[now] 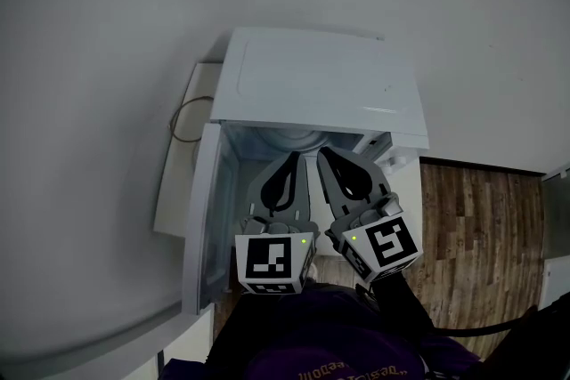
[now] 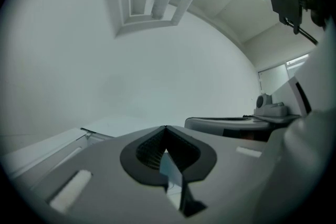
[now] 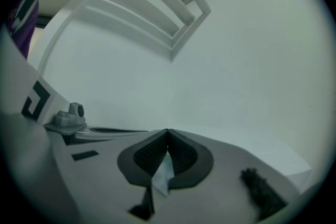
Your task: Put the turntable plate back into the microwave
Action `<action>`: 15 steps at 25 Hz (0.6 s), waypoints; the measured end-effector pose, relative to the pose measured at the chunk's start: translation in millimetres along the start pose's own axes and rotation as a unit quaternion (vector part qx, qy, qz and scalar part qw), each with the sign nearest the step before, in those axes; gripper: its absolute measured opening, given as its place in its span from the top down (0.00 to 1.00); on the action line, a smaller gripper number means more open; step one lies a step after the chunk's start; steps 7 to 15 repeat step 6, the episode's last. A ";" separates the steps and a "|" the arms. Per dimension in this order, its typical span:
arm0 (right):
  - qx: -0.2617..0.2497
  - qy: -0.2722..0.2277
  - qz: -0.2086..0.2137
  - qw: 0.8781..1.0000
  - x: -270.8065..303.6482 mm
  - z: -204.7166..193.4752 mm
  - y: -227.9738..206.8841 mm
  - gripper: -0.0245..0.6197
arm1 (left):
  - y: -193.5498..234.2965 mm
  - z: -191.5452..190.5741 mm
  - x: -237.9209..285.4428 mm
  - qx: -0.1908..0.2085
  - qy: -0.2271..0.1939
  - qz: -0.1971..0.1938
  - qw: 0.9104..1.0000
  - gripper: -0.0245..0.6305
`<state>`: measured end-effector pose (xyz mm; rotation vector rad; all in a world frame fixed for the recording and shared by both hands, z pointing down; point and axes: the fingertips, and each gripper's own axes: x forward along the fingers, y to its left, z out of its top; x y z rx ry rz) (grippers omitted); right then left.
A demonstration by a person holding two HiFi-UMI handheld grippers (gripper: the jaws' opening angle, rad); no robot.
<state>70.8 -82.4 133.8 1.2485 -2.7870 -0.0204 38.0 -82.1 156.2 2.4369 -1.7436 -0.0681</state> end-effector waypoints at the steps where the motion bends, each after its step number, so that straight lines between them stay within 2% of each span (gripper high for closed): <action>1: -0.001 0.000 0.000 1.000 0.3 -0.2 0.1 0.95 | -0.8 -0.5 0.3 0.008 0.001 0.000 1.000 0.96; 4: -0.005 0.006 0.001 1.000 1.9 -1.6 -0.3 0.95 | -4.0 -0.1 1.8 0.019 0.001 -0.005 1.000 0.96; 15: -0.011 0.011 0.001 1.000 3.0 -2.6 -0.6 0.95 | -5.5 1.2 2.8 0.020 0.000 -0.007 1.000 0.96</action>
